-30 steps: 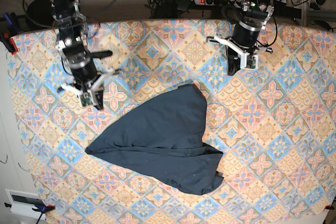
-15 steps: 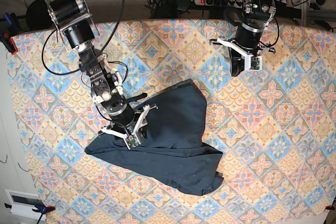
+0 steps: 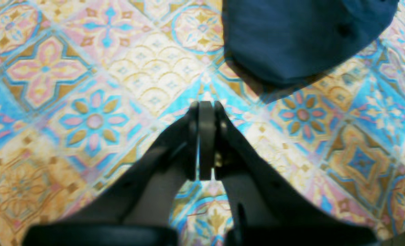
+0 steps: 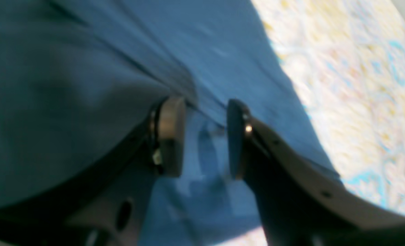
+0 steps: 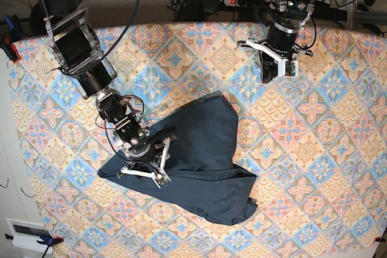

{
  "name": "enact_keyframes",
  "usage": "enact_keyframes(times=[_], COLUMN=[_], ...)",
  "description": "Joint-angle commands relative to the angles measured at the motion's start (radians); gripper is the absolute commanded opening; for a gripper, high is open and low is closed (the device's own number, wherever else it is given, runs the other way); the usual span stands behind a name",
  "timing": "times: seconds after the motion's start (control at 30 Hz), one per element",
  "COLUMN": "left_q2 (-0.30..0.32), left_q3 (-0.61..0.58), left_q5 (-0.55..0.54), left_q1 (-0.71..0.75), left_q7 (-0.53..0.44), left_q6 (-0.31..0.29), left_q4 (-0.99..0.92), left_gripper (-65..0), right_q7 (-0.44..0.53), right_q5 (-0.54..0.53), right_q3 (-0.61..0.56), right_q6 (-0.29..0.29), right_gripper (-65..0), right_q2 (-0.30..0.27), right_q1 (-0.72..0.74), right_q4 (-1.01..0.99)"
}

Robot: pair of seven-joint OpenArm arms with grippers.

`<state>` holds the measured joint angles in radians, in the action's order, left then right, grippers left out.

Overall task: Layout the t-shirt on the table in an organized manner, then fold the t-shirt properly
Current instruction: 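Reach the right gripper down to the navy t-shirt and grasp its edge, then lift the grasped shirt edge with the right gripper and shake it out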

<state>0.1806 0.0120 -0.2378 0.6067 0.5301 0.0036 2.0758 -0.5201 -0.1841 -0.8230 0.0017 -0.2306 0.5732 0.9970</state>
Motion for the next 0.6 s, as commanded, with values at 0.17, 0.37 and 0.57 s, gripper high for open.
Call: enact_keyframes(times=[0.17, 0.37, 0.57], left_q2=[0.003, 0.003, 0.003], left_q3=[-0.004, -0.004, -0.004], left_q5=[-0.004, -0.004, -0.004], left_q1=[0.003, 0.003, 0.003], left_q7=[-0.023, -0.023, -0.023], left_q6=[0.0, 0.0, 0.0], left_q4=[0.016, 0.016, 0.016], left_gripper=[-65.0, -65.0, -65.0], right_q7=[0.036, 0.1, 0.182], right_q5=[0.004, 0.004, 0.005], right_q3=[-0.054, -0.1, -0.195], right_q6=[-0.004, -0.004, -0.004], right_gripper=[-44.5, -44.5, -44.8], right_q2=[0.006, 0.089, 0.11], right_q1=[0.08, 0.107, 0.127], right_q4=[-0.094, -0.186, -0.344])
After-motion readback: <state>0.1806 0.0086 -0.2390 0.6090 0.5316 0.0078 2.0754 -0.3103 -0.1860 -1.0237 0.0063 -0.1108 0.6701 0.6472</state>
